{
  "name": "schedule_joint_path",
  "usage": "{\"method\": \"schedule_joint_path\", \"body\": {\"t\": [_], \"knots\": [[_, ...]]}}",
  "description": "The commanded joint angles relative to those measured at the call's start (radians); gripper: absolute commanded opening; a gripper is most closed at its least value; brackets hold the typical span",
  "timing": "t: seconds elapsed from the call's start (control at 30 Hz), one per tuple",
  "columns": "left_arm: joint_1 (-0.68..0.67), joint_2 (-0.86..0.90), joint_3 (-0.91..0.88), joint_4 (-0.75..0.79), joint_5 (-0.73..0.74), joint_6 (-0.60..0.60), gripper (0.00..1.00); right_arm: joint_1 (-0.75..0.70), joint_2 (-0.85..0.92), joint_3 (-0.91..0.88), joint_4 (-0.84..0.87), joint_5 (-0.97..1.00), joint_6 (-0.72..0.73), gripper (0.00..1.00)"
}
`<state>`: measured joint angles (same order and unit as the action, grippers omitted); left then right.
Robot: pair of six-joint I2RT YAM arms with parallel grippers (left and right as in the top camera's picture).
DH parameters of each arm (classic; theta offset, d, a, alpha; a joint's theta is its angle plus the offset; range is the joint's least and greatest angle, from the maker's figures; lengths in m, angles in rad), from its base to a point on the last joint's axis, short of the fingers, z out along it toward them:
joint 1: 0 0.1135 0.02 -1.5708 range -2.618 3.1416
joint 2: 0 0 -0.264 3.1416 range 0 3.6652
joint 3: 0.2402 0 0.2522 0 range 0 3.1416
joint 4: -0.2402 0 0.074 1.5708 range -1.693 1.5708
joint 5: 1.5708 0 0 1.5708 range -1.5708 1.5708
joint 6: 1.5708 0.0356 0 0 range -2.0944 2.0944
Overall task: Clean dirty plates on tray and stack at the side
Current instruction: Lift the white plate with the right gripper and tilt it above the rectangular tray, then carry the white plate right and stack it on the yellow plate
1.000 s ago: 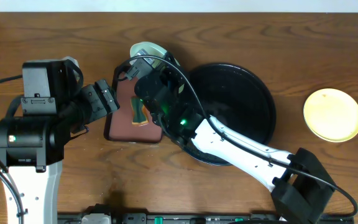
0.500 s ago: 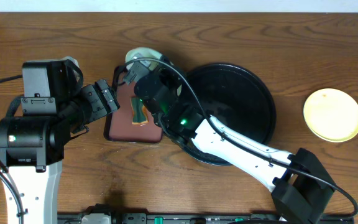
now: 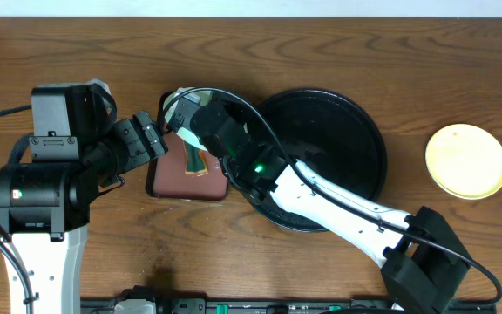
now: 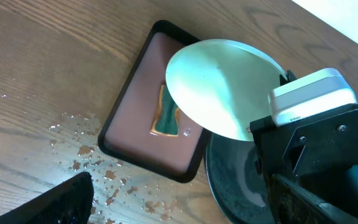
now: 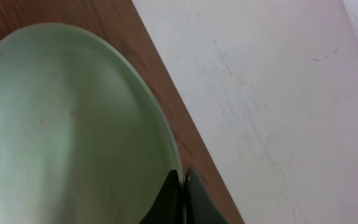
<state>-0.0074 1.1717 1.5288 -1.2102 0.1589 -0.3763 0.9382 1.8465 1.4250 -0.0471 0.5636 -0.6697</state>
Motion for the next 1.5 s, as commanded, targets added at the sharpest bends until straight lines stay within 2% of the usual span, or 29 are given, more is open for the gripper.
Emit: {"method": "schedule_joint_path", "body": {"t": [0.0, 0.2, 0.37, 0.47, 0.57, 0.67, 0.7, 0.8, 1.47], "knots": [[0.003, 0.005, 0.019, -0.005, 0.01, 0.01, 0.89, -0.002, -0.029, 0.014, 0.006, -0.014, -0.013, 0.01], [0.003, 0.005, 0.019, -0.005, 0.01, 0.01, 0.9, -0.002, -0.029, 0.014, 0.019, -0.008, -0.018, 0.01], [0.003, 0.005, 0.019, -0.005, 0.01, 0.01, 0.89, -0.01, -0.029, 0.014, 0.105, 0.04, -0.052, 0.01], [0.003, 0.005, 0.019, -0.005, 0.01, 0.01, 0.89, -0.004, -0.027, 0.014, 0.131, 0.072, -0.241, 0.01], [0.003, 0.005, 0.019, -0.005, 0.01, 0.01, 0.9, -0.016, -0.029, 0.014, 0.209, 0.113, -0.192, 0.01], [0.003, 0.005, 0.019, -0.005, 0.01, 0.01, 0.9, -0.003, -0.031, 0.014, 0.233, 0.105, -0.341, 0.01], [0.003, 0.005, 0.019, -0.005, 0.01, 0.01, 0.9, -0.004, -0.031, 0.014, 0.264, 0.116, -0.349, 0.01], [0.003, 0.005, 0.019, -0.005, 0.01, 0.01, 0.9, 0.002, -0.032, 0.014, 0.337, 0.128, -0.355, 0.01], [0.003, 0.005, 0.019, -0.005, 0.01, 0.01, 0.9, 0.019, -0.032, 0.014, 0.359, 0.128, -0.378, 0.01]]}}
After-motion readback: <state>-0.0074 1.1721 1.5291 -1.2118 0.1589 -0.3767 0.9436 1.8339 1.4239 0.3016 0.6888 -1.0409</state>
